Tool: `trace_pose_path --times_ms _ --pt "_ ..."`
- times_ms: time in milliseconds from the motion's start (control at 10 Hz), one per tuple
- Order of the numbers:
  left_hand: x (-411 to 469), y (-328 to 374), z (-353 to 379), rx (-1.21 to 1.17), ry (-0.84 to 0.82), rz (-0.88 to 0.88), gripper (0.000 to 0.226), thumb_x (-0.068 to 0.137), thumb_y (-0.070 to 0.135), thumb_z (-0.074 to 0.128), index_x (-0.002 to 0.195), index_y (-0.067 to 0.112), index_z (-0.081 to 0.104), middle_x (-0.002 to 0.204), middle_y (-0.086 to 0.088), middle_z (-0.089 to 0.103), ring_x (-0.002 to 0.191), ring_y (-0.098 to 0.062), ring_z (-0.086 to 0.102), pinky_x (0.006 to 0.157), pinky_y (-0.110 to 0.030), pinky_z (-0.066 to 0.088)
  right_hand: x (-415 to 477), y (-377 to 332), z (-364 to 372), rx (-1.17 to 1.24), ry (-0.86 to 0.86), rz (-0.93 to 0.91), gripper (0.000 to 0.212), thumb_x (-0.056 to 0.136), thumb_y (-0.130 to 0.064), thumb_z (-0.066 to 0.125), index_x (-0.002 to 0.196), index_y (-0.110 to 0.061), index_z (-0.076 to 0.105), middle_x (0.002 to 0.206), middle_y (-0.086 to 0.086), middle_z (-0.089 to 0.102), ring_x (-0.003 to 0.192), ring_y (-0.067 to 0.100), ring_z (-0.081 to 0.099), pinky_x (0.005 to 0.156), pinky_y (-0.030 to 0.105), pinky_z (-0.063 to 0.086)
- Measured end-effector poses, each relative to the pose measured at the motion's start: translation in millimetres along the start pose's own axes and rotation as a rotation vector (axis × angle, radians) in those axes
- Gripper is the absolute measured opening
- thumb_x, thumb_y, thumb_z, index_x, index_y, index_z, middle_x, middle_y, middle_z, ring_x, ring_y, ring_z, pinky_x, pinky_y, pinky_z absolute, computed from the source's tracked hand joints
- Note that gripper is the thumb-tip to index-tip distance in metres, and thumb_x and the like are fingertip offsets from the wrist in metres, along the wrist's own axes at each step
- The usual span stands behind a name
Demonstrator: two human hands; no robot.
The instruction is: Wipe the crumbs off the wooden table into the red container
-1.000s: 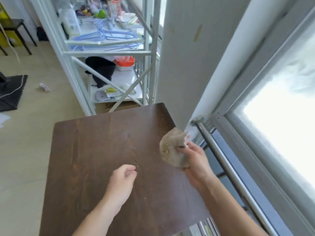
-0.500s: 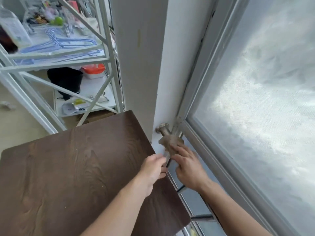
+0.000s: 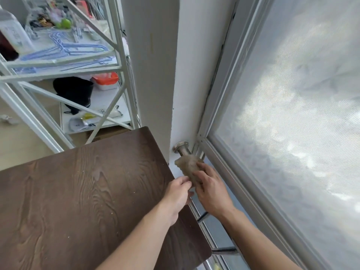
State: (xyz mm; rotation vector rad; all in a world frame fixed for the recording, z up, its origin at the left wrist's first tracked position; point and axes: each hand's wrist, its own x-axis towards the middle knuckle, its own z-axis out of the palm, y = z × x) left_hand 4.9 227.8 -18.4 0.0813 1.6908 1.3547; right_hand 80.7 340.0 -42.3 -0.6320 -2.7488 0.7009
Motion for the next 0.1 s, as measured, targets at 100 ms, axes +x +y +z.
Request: trace_pose_path --times_ms 100 --pt "-23.0 -10.0 -11.2 0.072 0.077 0.033 0.025 0.106 0.022 0.046 0.112 0.028 0.070 0.118 0.002 0.071 0.118 -0.025 0.067 0.105 -0.040 0.052 -16.2 -12.8 -12.0 0.018 0.068 0.003 0.034 0.089 0.002 0.060 0.119 -0.010 0.070 0.138 0.008 0.060 0.126 0.026 0.055 0.098 0.026 0.041"
